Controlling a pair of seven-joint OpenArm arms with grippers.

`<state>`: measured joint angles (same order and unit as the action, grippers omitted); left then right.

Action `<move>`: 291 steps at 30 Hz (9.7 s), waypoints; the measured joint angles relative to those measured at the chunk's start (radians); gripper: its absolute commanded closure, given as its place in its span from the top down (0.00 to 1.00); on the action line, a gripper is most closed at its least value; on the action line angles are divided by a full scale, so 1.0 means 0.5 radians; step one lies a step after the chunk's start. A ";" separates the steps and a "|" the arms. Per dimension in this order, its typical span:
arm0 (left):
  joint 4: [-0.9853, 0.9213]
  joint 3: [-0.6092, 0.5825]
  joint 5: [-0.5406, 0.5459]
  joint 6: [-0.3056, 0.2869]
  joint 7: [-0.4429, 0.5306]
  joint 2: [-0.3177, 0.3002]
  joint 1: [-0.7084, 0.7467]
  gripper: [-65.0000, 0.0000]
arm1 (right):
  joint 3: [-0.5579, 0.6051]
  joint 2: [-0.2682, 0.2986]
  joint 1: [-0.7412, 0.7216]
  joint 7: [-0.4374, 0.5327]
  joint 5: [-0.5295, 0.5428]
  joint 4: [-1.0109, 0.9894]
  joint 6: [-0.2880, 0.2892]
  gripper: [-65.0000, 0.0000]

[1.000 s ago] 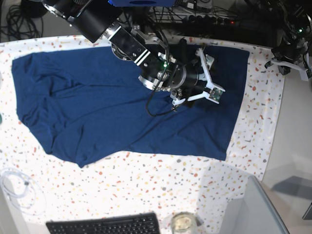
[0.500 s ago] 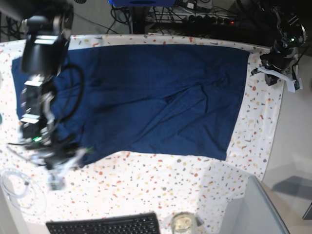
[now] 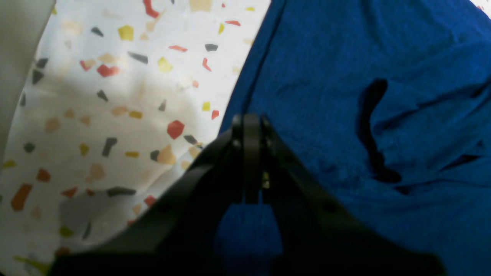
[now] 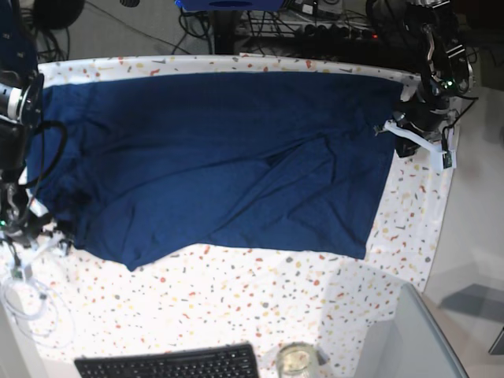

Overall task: Layout the t-shirt on the table in an organized manner, then fold the t-shirt properly
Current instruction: 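Return the right gripper to the hem corner and grasp it, then hold both hem corners and pull them apart to stretch the hem, then drag the held hem with both grippers away from the shirt body, then release the hem and move both grippers to the shirt's side edges, then grasp the shirt's side edges with both grippers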

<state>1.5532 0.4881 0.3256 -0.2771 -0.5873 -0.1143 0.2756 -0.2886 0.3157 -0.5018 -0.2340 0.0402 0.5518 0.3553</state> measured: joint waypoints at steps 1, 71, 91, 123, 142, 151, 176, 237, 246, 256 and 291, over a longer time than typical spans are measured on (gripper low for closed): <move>-0.006 0.002 0.000 0.000 0.001 -0.003 -0.010 0.00 | 0.044 -0.004 -0.021 0.005 0.003 0.000 0.000 0.85; -0.414 0.610 0.045 -0.704 0.093 0.231 0.138 0.64 | -1.138 -0.571 1.769 -0.873 1.112 2.193 0.383 1.00; -0.450 0.627 0.036 -0.683 0.066 0.212 0.119 0.00 | -1.379 -0.455 1.524 -0.835 1.106 1.351 0.402 0.99; -0.232 0.723 0.006 -0.683 0.013 0.217 0.225 0.00 | -1.221 -0.404 1.655 -1.034 1.125 1.552 0.601 0.02; -0.230 0.707 -0.008 -0.682 0.013 0.217 0.246 0.02 | -1.221 -0.445 1.704 -1.032 1.110 1.619 0.600 0.26; -0.176 0.723 -0.008 -0.674 0.014 0.218 0.246 0.86 | -1.414 -0.478 1.698 -1.026 1.107 1.644 0.600 0.78; -0.024 0.917 -0.015 -0.591 -0.001 -0.010 0.126 0.86 | 0.537 0.179 -0.098 -0.140 1.115 -0.227 0.423 0.78; -1.786 -0.726 0.027 -0.015 0.462 -0.340 -1.239 0.48 | 1.196 0.169 0.217 0.129 1.133 0.311 -0.011 0.00; -1.698 -0.550 0.046 -0.040 0.438 -0.298 -1.137 0.00 | 1.196 0.167 0.217 0.129 1.132 0.311 -0.011 0.00; -1.219 -0.484 0.011 -0.034 0.011 -0.262 -0.932 0.00 | 1.196 0.168 0.217 0.131 1.138 0.312 -0.013 0.00; -0.988 -0.299 -0.012 0.135 -0.036 -0.288 -0.919 0.78 | 1.197 0.166 0.216 0.122 1.128 0.312 -0.011 0.00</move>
<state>1.0592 0.3386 0.3195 -0.2096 -0.6052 -0.2581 -0.1841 0.3099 0.3985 -0.3939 -0.1730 0.6044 0.7078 0.3500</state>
